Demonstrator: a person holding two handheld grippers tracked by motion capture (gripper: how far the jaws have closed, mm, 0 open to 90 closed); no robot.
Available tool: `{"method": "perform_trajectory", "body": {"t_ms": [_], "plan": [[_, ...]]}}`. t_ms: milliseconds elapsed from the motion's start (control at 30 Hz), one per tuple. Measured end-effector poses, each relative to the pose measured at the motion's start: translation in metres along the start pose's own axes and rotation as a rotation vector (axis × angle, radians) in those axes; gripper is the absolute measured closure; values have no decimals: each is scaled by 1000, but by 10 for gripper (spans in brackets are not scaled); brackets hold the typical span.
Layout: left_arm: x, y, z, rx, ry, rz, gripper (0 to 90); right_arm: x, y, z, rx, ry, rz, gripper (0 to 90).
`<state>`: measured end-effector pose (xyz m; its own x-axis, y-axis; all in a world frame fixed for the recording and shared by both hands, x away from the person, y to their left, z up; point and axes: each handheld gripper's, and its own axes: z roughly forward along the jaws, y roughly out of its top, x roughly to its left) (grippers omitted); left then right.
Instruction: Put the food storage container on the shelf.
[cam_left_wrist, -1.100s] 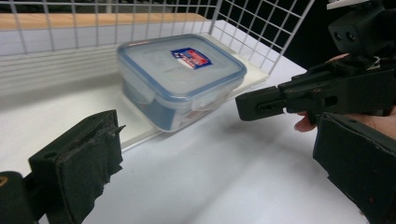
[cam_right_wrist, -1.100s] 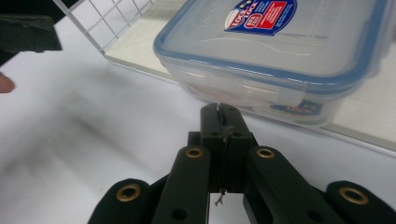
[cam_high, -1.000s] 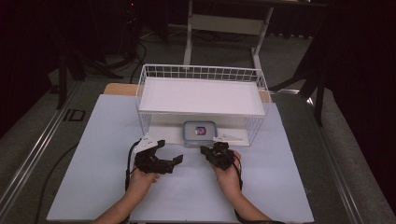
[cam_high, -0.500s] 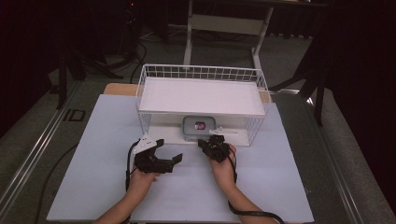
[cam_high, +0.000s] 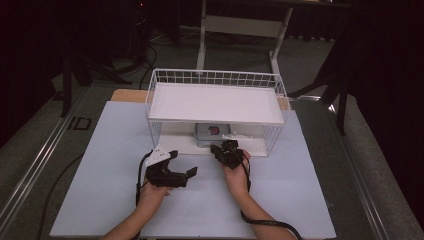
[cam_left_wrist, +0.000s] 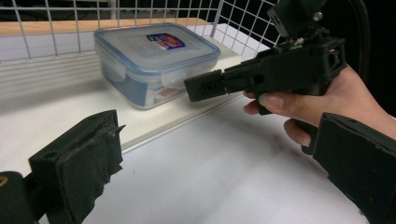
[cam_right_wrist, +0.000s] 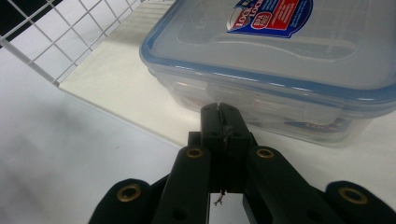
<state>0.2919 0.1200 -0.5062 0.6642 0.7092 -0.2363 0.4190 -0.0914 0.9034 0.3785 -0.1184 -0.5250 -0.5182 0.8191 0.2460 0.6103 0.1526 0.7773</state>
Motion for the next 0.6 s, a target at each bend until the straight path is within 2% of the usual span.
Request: {"method": "perform_trajectory", "body": {"t_ms": [100,133,367,567,600], "plan": [[0,0,0,4,0,4,21,0,1,1,0,2,2,897],[0,0,1,4,1,2,21,1,3,4,0,5,17,897],[-1,0,0,5,1,7,21,4,9,13,-8,6,-8,897],[-1,0,-1,4,1,10,22,3,11,16,-2,-8,-14,879],[-1,0,-1,2,-1,9,21,3,11,16,4,-9,-2,873]]}}
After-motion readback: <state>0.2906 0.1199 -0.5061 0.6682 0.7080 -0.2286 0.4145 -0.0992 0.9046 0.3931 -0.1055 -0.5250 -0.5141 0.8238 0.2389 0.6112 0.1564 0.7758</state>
